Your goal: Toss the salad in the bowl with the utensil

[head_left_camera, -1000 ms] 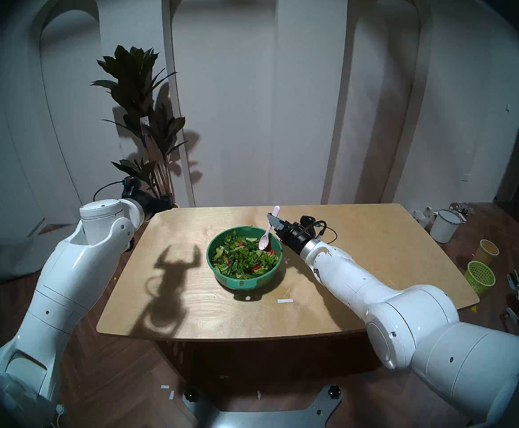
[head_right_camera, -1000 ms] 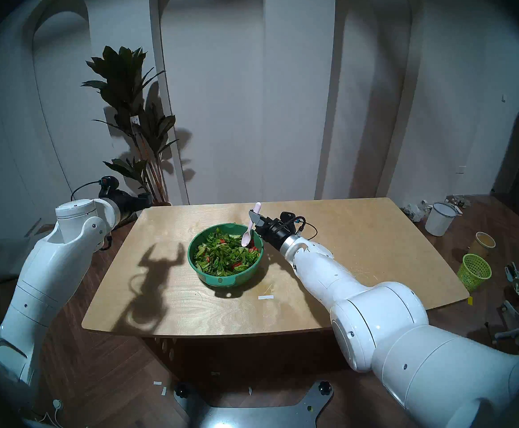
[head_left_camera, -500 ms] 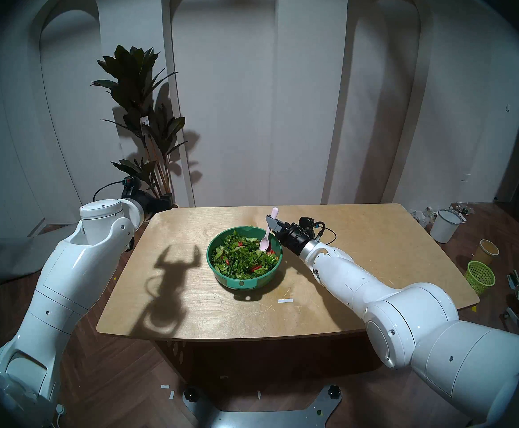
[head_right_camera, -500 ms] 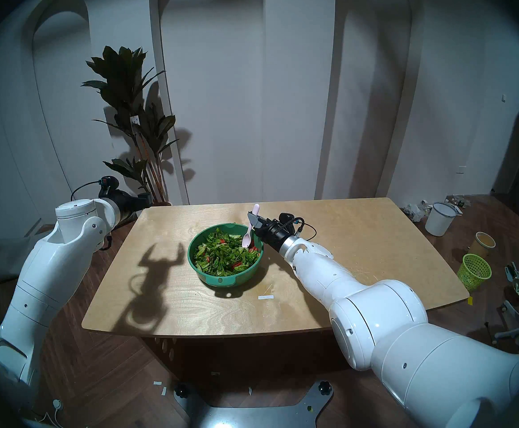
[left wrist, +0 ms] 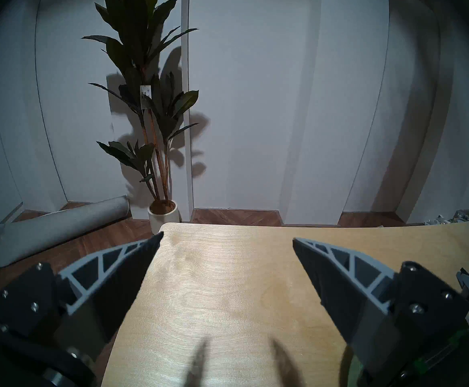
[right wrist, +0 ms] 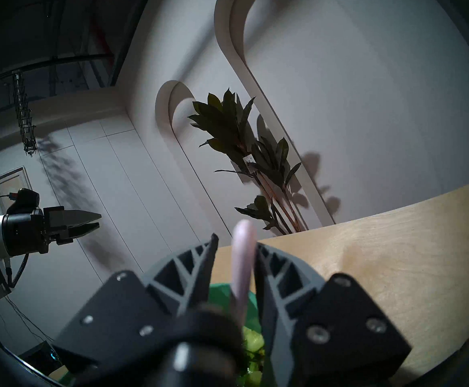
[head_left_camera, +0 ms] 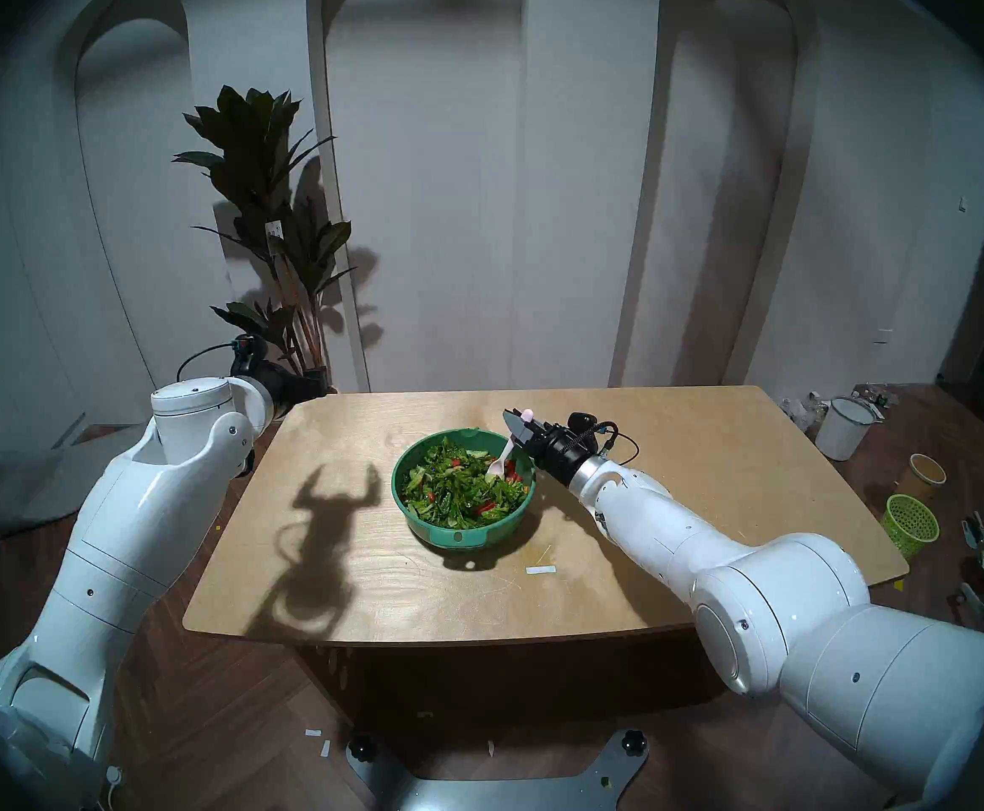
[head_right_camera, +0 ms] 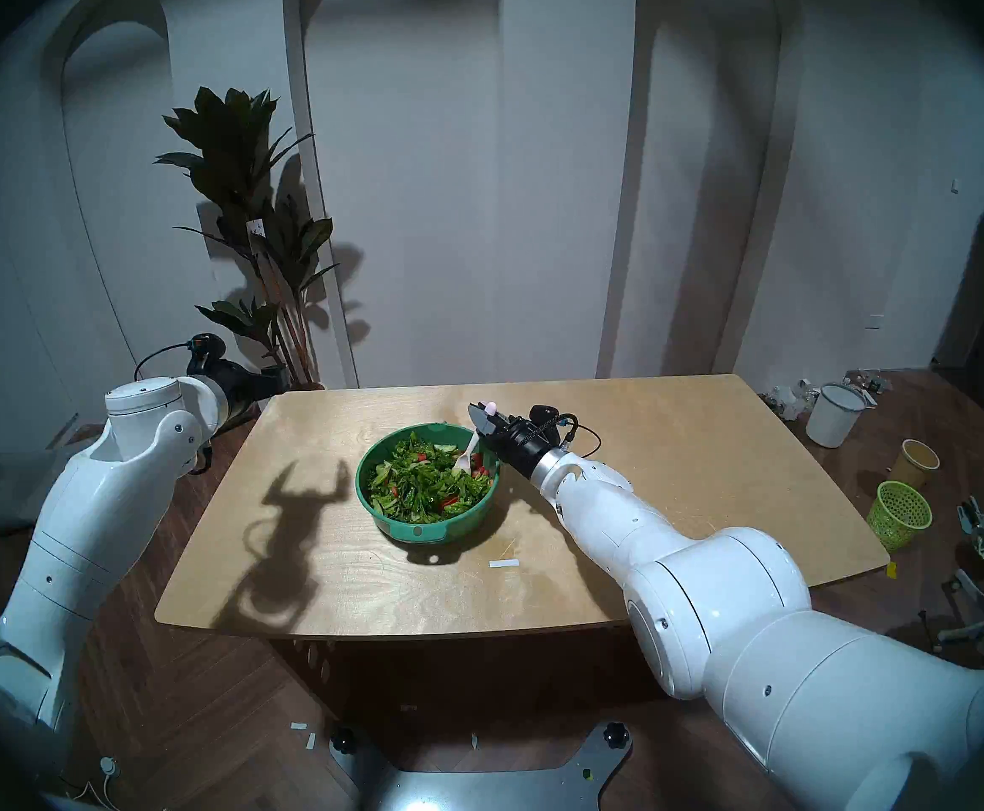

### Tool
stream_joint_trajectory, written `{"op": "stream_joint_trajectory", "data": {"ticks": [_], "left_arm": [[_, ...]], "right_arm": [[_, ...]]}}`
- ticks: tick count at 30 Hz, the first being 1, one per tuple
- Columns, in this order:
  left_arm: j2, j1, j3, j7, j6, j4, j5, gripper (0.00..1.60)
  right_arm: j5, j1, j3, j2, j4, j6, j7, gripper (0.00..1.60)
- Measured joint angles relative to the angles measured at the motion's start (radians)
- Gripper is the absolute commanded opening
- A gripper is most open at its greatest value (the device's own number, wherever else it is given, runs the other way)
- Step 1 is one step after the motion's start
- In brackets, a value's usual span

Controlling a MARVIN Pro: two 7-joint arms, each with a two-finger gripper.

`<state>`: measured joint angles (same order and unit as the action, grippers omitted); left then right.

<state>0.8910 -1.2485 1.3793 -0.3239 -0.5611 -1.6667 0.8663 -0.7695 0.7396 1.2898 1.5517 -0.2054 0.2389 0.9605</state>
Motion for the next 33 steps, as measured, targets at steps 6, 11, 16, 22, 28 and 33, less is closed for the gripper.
{"op": "stream_joint_trajectory", "data": {"ticks": [6, 11, 16, 22, 28, 33], "left_arm": [[0.0, 0.0, 0.0, 0.0, 0.0, 0.0, 0.0, 1.6], [0.0, 0.0, 0.0, 0.0, 0.0, 0.0, 0.0, 1.6], [0.0, 0.0, 0.0, 0.0, 0.0, 0.0, 0.0, 1.6], [0.0, 0.0, 0.0, 0.0, 0.0, 0.0, 0.0, 1.6], [0.0, 0.0, 0.0, 0.0, 0.0, 0.0, 0.0, 1.6], [0.0, 0.0, 0.0, 0.0, 0.0, 0.0, 0.0, 1.6]], "right_arm": [[-0.001, -0.004, 0.005, 0.0, 0.007, 0.004, 0.003, 0.81], [-0.003, -0.008, 0.011, -0.002, 0.014, 0.007, 0.006, 0.9], [-0.004, -0.013, 0.016, -0.007, 0.021, 0.011, 0.006, 1.22], [-0.005, -0.021, 0.022, -0.011, 0.03, 0.014, 0.005, 1.6], [-0.006, -0.032, 0.026, -0.014, 0.041, 0.015, 0.002, 1.6], [-0.006, -0.041, 0.031, -0.016, 0.049, 0.018, -0.008, 1.6]]}}
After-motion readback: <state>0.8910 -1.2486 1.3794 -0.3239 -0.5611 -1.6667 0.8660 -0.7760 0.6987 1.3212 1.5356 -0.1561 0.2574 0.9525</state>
